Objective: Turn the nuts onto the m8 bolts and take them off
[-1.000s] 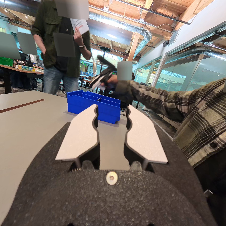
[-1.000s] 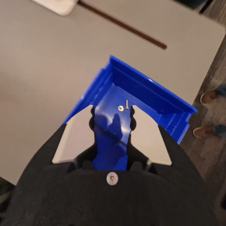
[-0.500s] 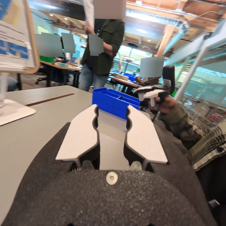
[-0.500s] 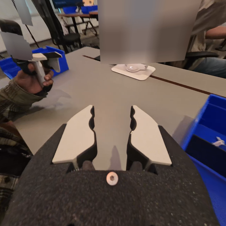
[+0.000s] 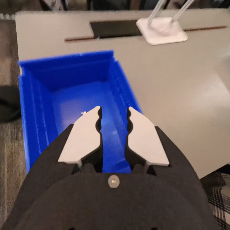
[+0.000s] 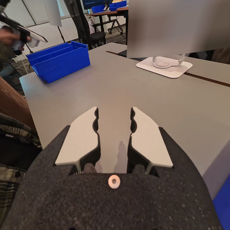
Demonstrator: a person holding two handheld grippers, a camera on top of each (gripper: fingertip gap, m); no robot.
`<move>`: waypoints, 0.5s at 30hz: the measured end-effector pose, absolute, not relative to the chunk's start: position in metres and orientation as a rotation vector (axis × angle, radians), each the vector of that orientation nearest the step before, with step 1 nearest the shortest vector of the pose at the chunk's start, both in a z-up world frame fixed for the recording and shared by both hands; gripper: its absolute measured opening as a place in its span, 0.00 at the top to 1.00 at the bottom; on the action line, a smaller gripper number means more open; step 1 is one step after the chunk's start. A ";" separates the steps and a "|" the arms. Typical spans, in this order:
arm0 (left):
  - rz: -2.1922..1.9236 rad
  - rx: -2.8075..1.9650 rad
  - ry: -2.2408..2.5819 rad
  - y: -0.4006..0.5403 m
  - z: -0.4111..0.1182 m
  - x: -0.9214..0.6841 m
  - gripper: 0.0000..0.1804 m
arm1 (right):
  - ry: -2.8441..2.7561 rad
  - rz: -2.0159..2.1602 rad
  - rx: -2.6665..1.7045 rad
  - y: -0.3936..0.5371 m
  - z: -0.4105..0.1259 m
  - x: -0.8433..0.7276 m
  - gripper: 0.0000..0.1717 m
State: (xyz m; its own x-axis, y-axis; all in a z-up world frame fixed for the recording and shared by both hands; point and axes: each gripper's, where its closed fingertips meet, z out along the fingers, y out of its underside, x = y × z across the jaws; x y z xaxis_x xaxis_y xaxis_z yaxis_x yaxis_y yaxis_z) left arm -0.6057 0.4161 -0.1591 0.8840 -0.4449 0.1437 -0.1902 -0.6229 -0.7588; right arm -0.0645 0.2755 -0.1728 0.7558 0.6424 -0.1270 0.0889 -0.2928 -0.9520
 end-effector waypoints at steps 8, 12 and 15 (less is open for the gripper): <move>-0.090 -2.597 0.366 0.429 -0.257 -0.652 0.81 | -0.601 0.608 -1.825 0.275 -0.176 -0.070 0.72; -0.045 -2.639 0.342 0.435 -0.269 -0.656 0.81 | -0.588 0.598 -1.825 0.275 -0.174 -0.063 0.72; -0.013 -2.679 0.325 0.436 -0.278 -0.660 0.81 | -0.579 0.599 -1.817 0.276 -0.172 -0.061 0.72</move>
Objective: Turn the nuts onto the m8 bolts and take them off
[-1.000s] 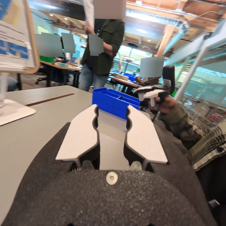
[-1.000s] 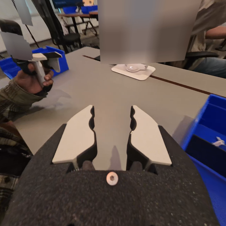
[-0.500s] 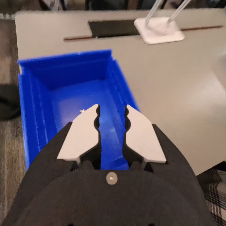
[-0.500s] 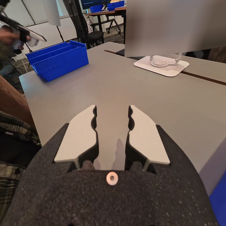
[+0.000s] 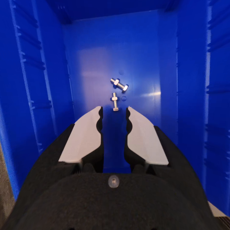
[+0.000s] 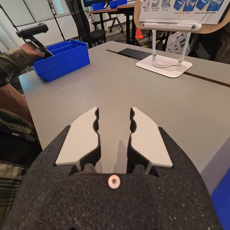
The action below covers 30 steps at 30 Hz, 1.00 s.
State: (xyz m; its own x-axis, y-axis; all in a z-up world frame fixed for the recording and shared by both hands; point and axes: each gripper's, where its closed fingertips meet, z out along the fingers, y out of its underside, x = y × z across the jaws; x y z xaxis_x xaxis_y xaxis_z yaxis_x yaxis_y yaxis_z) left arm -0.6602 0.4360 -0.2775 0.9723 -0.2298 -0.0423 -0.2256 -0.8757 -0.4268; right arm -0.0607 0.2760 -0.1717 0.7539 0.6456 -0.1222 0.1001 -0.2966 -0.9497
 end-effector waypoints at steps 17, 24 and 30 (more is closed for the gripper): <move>0.044 -2.716 0.381 0.436 -0.287 -0.665 0.91 | -0.582 0.652 -1.810 0.275 -0.177 -0.066 0.73; -0.333 -2.124 0.432 0.445 -0.152 -0.600 0.92 | -0.596 0.674 -1.796 0.275 -0.171 -0.075 0.74; -0.902 -1.498 0.550 0.416 -0.046 -0.445 0.92 | -0.625 0.767 -1.697 0.293 -0.138 -0.106 0.74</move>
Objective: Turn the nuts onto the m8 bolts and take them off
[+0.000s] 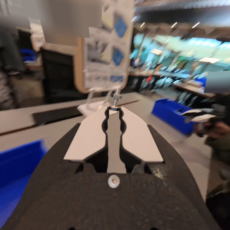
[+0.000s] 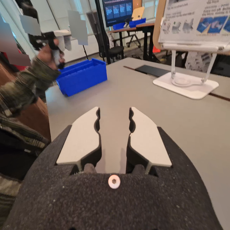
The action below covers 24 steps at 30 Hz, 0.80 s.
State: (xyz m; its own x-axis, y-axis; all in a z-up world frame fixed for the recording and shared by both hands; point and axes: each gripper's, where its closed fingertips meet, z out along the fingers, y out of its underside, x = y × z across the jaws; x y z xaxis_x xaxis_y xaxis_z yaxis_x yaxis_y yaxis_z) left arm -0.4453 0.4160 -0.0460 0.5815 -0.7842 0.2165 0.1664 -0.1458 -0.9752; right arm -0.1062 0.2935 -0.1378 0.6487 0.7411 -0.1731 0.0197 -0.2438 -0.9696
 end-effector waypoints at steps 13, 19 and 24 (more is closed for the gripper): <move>-1.729 -1.067 0.660 0.367 -0.092 -0.225 0.92 | -0.782 0.745 -1.512 0.386 -0.057 -0.209 0.32; -1.762 -0.993 0.713 0.350 -0.087 -0.229 0.92 | -0.849 0.618 -1.600 0.408 -0.079 -0.209 0.28; -1.797 -1.005 0.704 0.352 -0.091 -0.229 0.92 | -0.812 0.743 -1.511 0.397 -0.056 -0.202 0.32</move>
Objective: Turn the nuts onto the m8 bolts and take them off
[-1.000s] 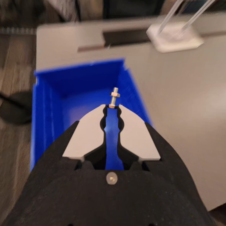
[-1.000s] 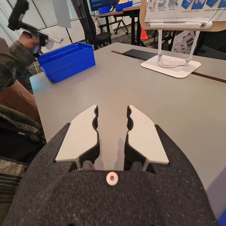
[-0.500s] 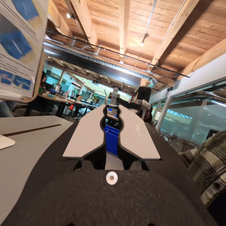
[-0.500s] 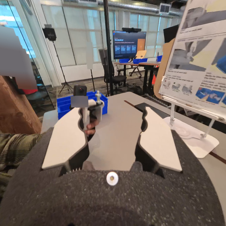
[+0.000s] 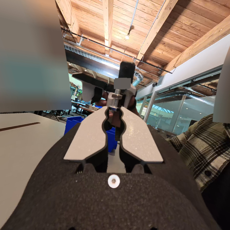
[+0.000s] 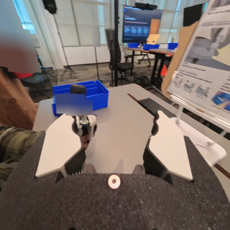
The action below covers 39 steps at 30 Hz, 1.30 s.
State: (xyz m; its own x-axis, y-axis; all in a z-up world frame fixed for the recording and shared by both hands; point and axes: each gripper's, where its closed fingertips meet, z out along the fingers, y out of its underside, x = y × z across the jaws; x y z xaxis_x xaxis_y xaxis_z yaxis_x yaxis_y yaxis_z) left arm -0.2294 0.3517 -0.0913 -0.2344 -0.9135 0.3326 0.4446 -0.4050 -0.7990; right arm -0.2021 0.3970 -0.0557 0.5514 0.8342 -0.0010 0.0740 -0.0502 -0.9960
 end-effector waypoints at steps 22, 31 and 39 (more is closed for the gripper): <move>-1.782 -1.003 0.747 0.343 -0.094 -0.222 0.92 | -0.900 0.719 -1.551 0.393 -0.074 -0.215 0.33; -1.801 -0.979 0.735 0.342 -0.091 -0.225 0.92 | -0.882 0.786 -1.526 0.387 -0.070 -0.216 0.34; -1.802 -0.978 0.744 0.341 -0.091 -0.224 0.92 | -0.850 0.851 -1.508 0.385 -0.064 -0.211 0.35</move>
